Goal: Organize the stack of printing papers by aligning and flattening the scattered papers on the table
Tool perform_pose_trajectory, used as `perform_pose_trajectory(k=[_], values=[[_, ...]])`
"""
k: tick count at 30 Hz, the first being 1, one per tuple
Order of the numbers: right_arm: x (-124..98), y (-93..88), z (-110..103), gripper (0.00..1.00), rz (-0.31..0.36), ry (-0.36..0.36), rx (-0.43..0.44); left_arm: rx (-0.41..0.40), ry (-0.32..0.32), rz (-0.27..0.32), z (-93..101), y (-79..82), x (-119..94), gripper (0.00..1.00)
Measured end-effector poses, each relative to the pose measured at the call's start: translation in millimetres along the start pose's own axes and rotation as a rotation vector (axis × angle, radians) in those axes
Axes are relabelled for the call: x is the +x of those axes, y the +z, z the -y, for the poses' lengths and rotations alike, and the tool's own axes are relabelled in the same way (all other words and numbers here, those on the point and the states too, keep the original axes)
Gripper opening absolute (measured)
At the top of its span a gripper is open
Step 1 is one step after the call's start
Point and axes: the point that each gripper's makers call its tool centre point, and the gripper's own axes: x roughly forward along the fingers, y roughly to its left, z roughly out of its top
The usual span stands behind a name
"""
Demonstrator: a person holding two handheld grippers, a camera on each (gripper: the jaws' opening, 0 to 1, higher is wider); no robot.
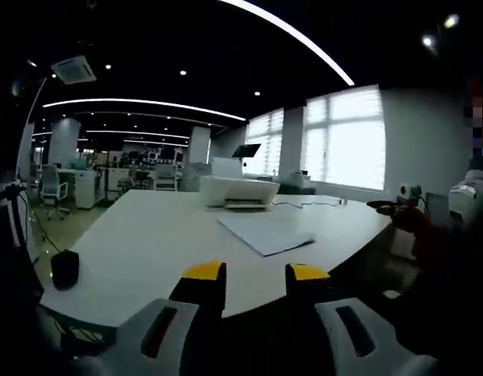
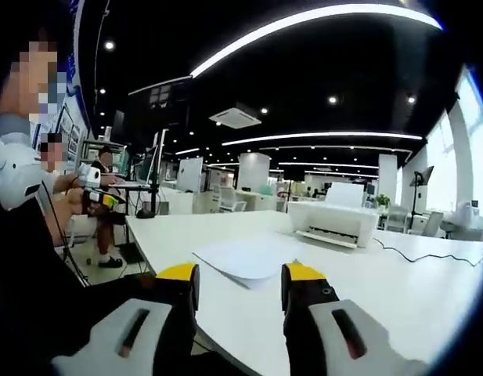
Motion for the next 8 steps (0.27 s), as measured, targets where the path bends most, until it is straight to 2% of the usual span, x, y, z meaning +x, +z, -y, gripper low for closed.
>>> perform_pose_trajectory(k=[4, 8], values=[[-2.4, 4.3, 2.2, 0.45, 0.026, -0.012, 0.005, 0.0, -0.002, -0.004, 0.3, -1.8, 0.1, 0.35], [-4.2, 1.9, 5.1, 0.46, 0.014, -0.02, 0.015, 0.002, -0.002, -0.011, 1.1, -3.8, 0.8, 0.35]])
